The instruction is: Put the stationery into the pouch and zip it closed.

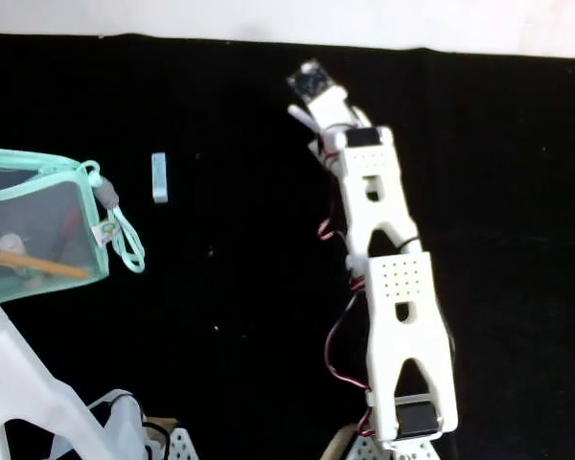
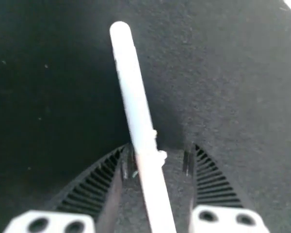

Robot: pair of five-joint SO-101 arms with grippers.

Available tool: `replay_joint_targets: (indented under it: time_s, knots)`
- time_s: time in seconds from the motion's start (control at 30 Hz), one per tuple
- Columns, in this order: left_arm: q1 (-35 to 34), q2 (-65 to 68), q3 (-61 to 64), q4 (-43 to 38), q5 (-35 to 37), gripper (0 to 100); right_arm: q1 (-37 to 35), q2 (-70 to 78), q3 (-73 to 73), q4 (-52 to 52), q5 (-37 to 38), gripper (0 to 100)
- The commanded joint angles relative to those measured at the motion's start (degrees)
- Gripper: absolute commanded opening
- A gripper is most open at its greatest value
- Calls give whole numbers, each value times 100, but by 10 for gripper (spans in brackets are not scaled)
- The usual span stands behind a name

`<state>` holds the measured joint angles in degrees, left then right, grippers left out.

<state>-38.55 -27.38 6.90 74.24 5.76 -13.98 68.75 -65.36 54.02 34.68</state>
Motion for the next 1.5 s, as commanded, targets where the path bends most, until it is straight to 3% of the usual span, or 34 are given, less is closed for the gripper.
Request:
replay_joint_targets:
  time_s: [0.0,0.17,0.57,0.67,0.93,1.17,1.37,1.47]
  knots:
    - [215,127,365,97,-35,7,215,-180,-92,-145,492,178]
    - [215,127,365,97,-35,7,426,-189,-92,-136,1160,178]
    - [224,127,356,97,-35,7,690,444,-154,-145,1925,156]
    - [224,127,356,97,-35,7,664,541,-312,-119,1749,5]
    - [233,127,356,97,-35,7,611,356,-1059,303,527,6]
    - [268,127,365,97,-35,7,541,277,-2220,1077,-70,6]
    - [681,119,418,97,-35,7,251,242,-3600,1868,-466,6]
    - [884,119,418,97,-35,7,31,-127,-3609,2062,-668,6]
